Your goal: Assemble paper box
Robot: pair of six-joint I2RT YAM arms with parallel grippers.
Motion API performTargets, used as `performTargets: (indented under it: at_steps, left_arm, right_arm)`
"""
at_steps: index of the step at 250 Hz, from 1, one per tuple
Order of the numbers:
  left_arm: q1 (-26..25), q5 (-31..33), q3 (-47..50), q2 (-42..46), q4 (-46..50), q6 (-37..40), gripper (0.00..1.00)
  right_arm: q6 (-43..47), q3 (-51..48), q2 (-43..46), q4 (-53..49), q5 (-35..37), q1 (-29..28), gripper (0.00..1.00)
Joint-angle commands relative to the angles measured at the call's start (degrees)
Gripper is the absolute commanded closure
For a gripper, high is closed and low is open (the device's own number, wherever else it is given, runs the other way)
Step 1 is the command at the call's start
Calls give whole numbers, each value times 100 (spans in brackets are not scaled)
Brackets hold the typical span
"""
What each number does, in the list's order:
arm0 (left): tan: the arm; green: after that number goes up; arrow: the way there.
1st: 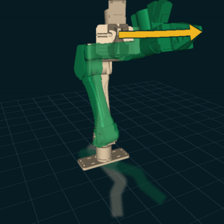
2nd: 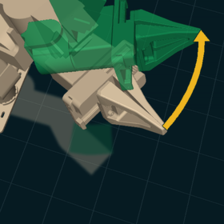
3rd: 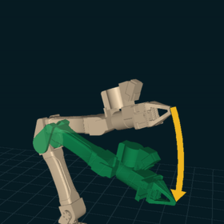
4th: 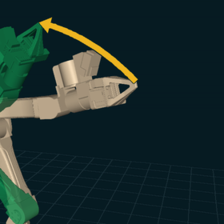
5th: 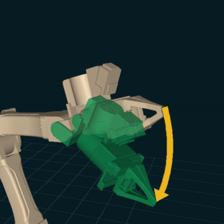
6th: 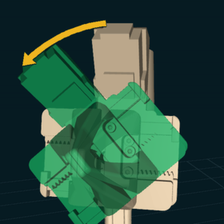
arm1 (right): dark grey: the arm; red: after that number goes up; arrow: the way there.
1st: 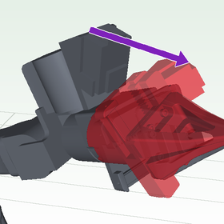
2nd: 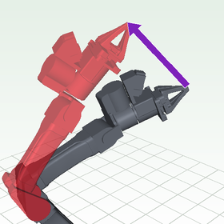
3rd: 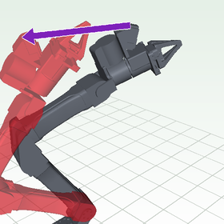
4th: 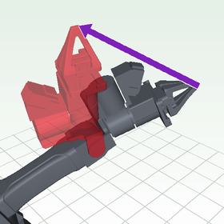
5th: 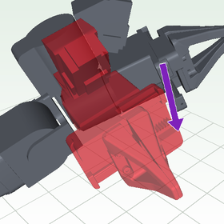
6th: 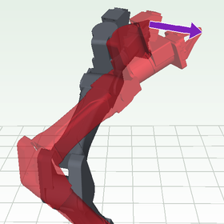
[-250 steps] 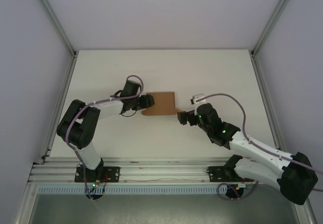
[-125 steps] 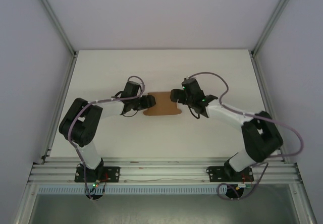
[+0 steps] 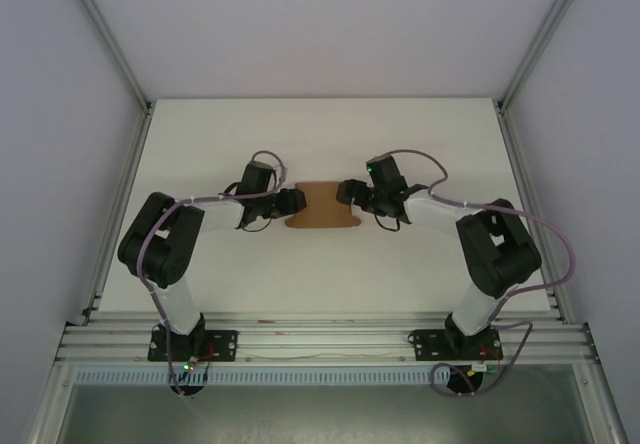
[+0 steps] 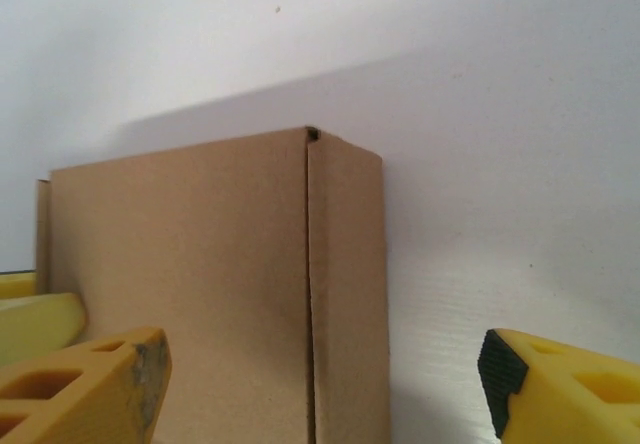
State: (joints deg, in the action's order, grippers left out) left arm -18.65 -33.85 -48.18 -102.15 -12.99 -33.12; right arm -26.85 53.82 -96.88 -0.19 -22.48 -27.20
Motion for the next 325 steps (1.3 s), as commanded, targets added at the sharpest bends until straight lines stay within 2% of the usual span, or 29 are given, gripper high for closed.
performTargets:
  at_steps: [1,46,77,115,150,172,209,235,273,289,306,310,325]
  left_arm:
    - [162,-436,237,-228,-484,-38,62]
    - [518,-1246,644,-391,-1503,-536,65]
    - [571,-1392,742,-462,-1812,-650,70]
    - [660,-1684,859,-668,-2411,-1018,79]
    - [762,-1879,999,-880,-2962,-1368,82]
    - [758,-1974,1004,-914,-3036,-1388,81]
    - [761,-1908,934,-822,-2745,-1172,79]
    - [755,-1968,870,-754,-2541,-985,72]
    - [708,-1851,725,-296,-2235,-598,57]
    - [677,-1687,567,-26,-1916,-350,42]
    - [596,-1433,389,306,-1588,39,12]
    - [558,-1332,351,400,-1487,111,2]
    - [399,-908,129,790,-821,958,0]
  right_arm:
    - [-198,-139,212,185,-550,153,17]
    - [-349,-235,157,262,-996,328,14]
    - [-405,-70,-111,370,-1552,338,13]
    - [-617,154,-444,436,-1781,329,13]
    - [-661,186,-528,281,-1805,335,13]
    - [-717,163,-584,492,-2061,337,12]
    - [-1317,155,-779,1573,-2745,333,23]
    - [-1672,172,-812,2136,-3117,335,32]
    - [-1617,92,-496,1793,-3012,333,50]
    - [-1595,53,-306,1558,-2855,346,53]
    - [-1704,38,-105,1263,-2675,342,53]
    - [-1745,38,-55,1174,-2626,345,53]
    - [-1988,62,108,796,-2487,368,52]
